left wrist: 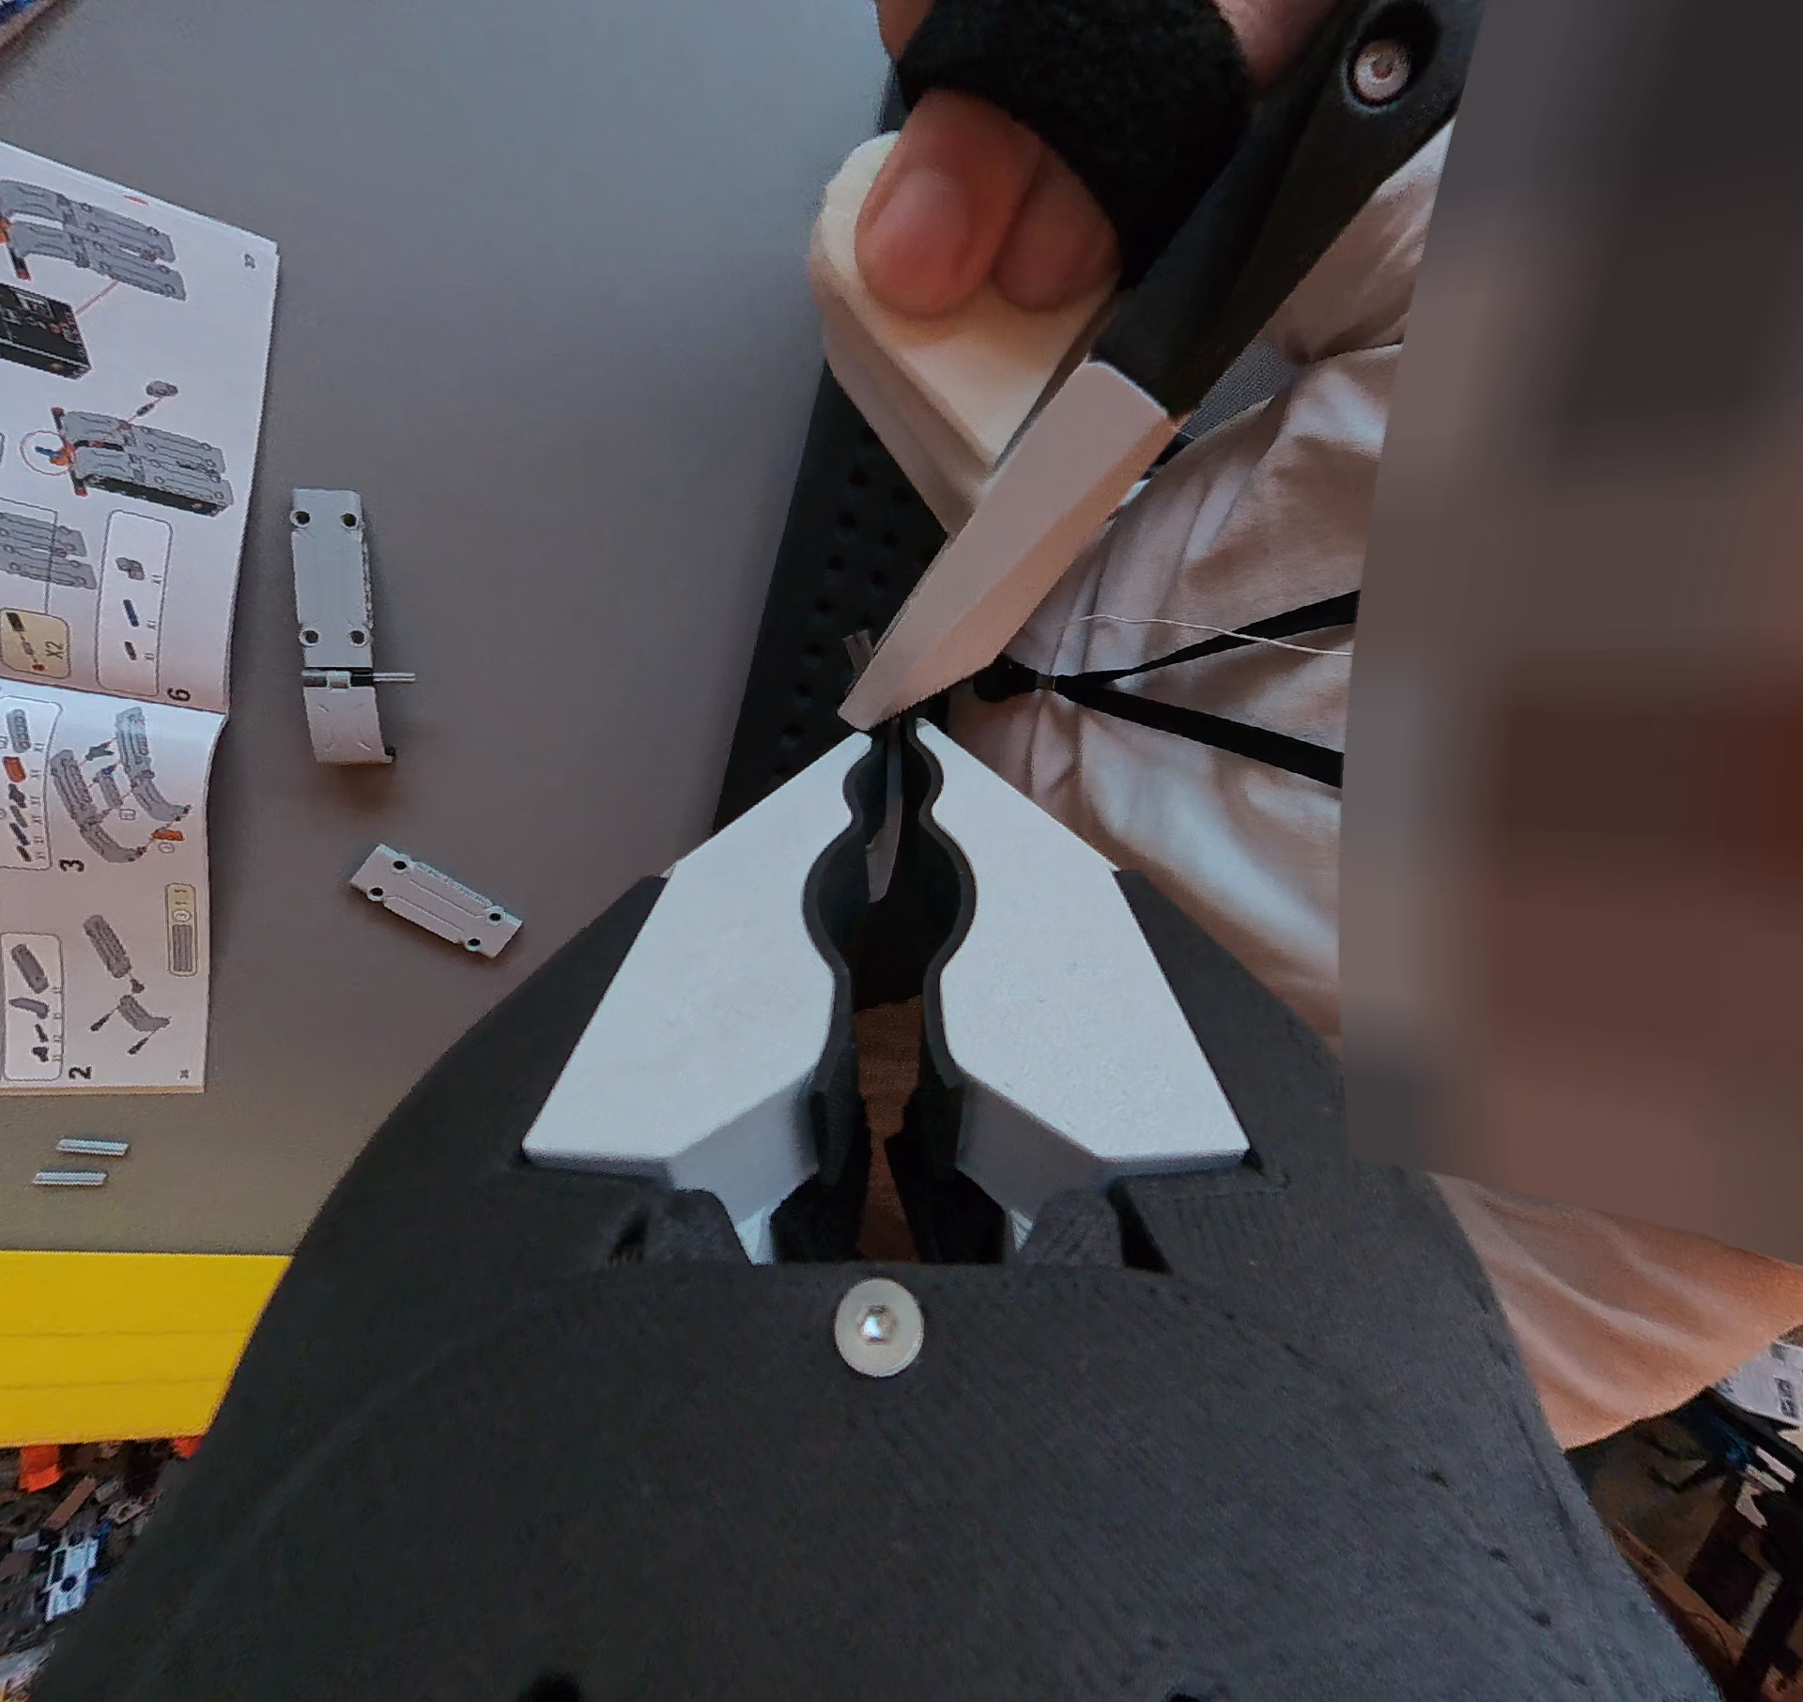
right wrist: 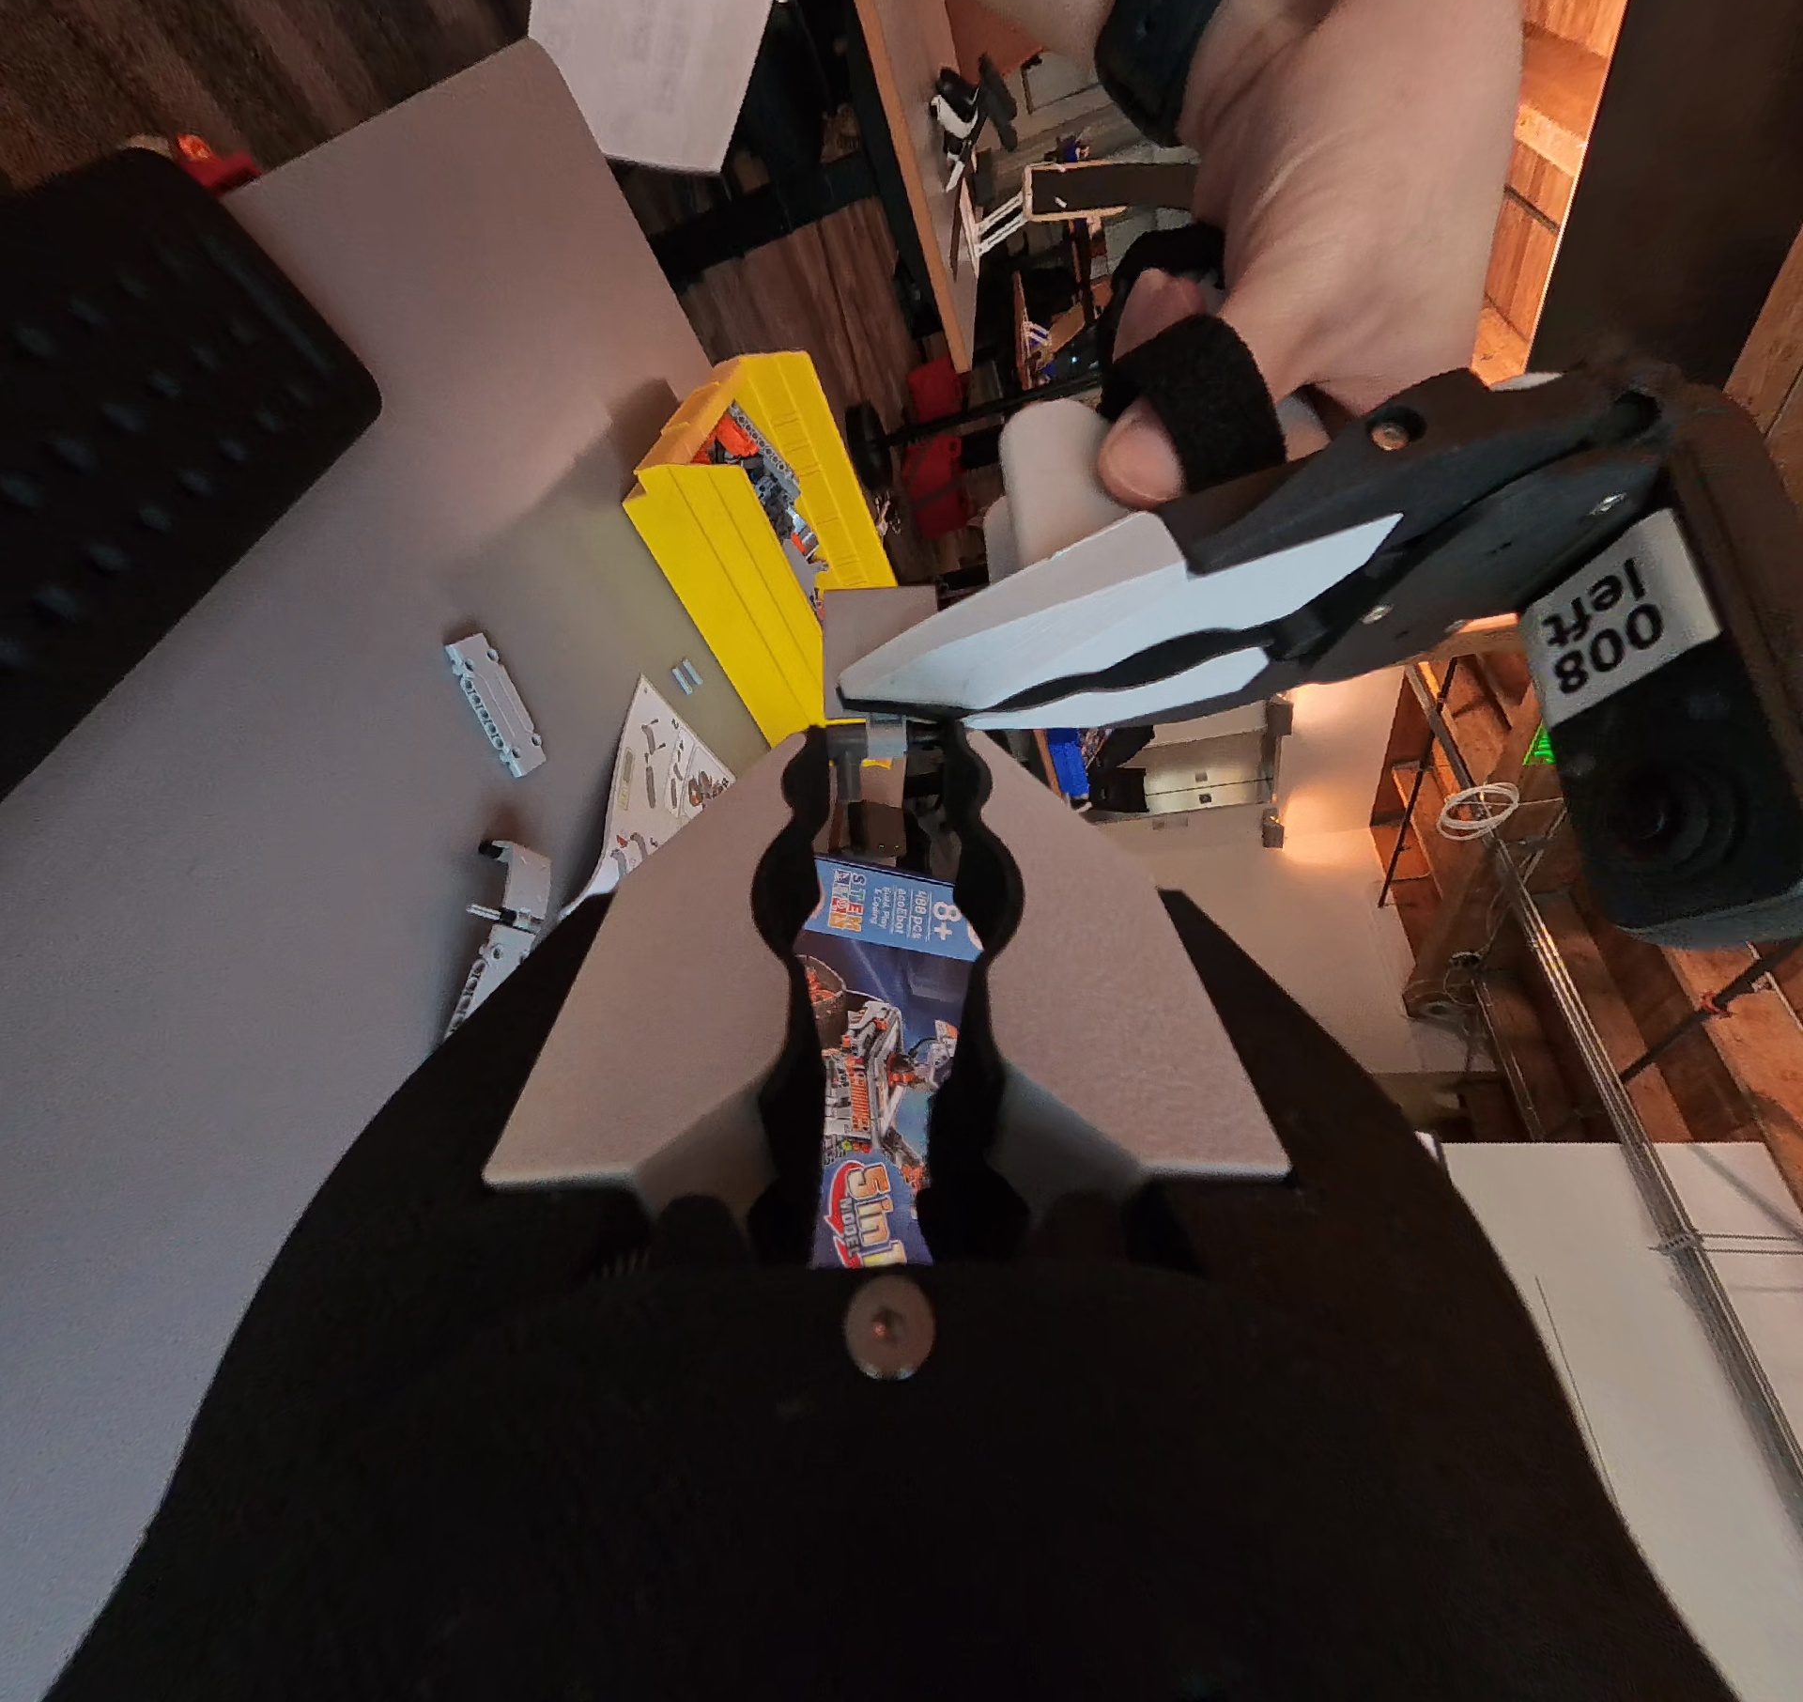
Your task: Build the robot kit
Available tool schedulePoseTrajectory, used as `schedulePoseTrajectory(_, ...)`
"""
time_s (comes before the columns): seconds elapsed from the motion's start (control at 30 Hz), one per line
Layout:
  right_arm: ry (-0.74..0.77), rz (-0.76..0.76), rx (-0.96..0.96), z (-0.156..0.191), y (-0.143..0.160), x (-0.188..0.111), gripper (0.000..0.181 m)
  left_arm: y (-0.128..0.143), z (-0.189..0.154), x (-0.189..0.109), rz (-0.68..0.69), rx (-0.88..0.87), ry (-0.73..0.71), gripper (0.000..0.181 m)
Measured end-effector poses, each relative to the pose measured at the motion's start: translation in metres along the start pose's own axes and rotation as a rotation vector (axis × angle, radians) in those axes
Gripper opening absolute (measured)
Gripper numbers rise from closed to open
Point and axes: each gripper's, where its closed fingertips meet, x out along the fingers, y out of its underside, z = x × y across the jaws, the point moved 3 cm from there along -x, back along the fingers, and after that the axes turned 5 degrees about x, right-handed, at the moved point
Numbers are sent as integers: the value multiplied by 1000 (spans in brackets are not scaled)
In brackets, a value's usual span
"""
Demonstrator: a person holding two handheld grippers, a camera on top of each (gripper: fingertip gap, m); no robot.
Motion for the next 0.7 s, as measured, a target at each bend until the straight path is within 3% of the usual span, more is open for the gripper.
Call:
schedulePoseTrajectory(0.17, -63, -124, 126, 4, 1, 9, 24, 11, 4, 2, -63, -28, 77, 0)
schedulePoseTrajectory(0.23, -95, -206, 203, 5, 3, 9, 54, 18, 6, 8, -97, -37, 123, 0)
schedulePoseTrajectory(0.33, -172, -284, 430, 1, 17, 10, 77, 28, 9, 17, -205, -44, 215, 0)
schedulePoseTrajectory(0.4, -229, -315, 629, -4, 32, 11, 81, 34, 13, 21, -294, -56, 274, 0)
schedulePoseTrajectory(0.47, -328, -363, 792, -3, 43, 9, 75, 40, 19, 24, -366, -61, 333, 0)
schedulePoseTrajectory(0.6, -346, -406, 915, -9, 56, 10, 74, 52, 34, 30, -415, -69, 449, 0)
schedulePoseTrajectory(0.63, -330, -404, 903, -11, 58, 9, 59, 54, 39, 32, -411, -69, 468, 0)
schedulePoseTrajectory(0.7, -176, -397, 812, -23, 65, 6, 0, 53, 48, 34, -416, -59, 494, 0)
